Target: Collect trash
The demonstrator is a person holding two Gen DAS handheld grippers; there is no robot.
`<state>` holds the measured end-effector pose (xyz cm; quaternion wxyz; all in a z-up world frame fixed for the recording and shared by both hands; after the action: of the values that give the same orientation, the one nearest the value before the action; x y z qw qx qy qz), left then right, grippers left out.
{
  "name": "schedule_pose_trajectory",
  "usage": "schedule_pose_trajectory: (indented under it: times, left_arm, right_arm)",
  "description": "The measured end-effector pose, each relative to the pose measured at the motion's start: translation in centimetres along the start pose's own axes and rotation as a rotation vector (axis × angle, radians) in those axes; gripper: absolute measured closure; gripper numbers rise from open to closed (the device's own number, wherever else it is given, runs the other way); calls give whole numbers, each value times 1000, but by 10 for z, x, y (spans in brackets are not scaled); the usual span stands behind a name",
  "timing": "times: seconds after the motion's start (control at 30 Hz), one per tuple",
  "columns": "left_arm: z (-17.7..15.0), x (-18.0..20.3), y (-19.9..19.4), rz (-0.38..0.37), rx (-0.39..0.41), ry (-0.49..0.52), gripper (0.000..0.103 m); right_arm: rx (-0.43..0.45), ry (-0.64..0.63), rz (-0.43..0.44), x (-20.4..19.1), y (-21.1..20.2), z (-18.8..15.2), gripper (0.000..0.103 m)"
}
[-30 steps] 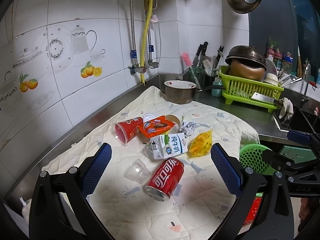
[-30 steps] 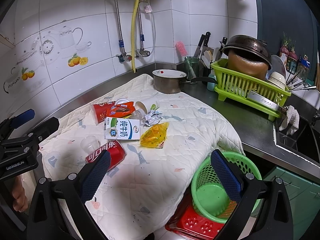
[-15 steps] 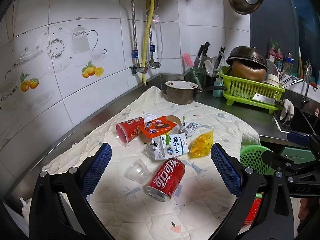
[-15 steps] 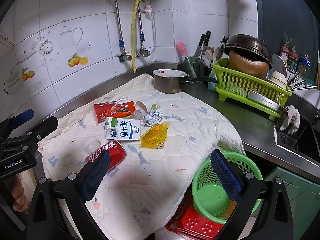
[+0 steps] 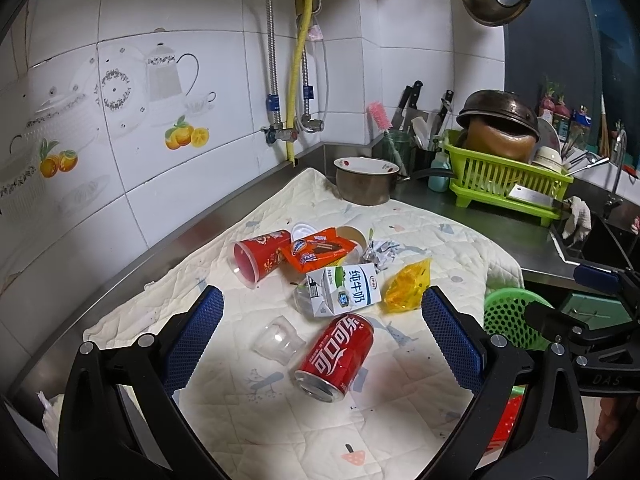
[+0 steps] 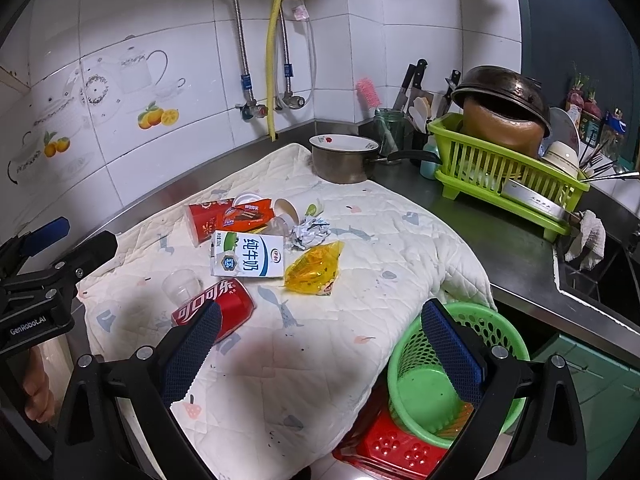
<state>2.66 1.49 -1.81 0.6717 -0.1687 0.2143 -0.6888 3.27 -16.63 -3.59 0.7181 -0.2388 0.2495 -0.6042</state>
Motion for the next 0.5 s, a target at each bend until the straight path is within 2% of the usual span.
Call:
schedule_pose_trajectory:
  times: [0.5]
  left_arm:
    - [-8,-17,12,8,-29,-2,5]
  right_arm:
    - [-18,-35,31,-2,20,0,6]
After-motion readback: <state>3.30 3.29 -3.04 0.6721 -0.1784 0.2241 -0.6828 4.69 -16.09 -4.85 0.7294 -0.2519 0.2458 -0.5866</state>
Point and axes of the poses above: each gripper's, at about its wrist camera, not at the fingertips, and y roughly the way its jaws point, x to its right, z to its top, the point moved 3 cm from there along y, roughly the way its jaws point
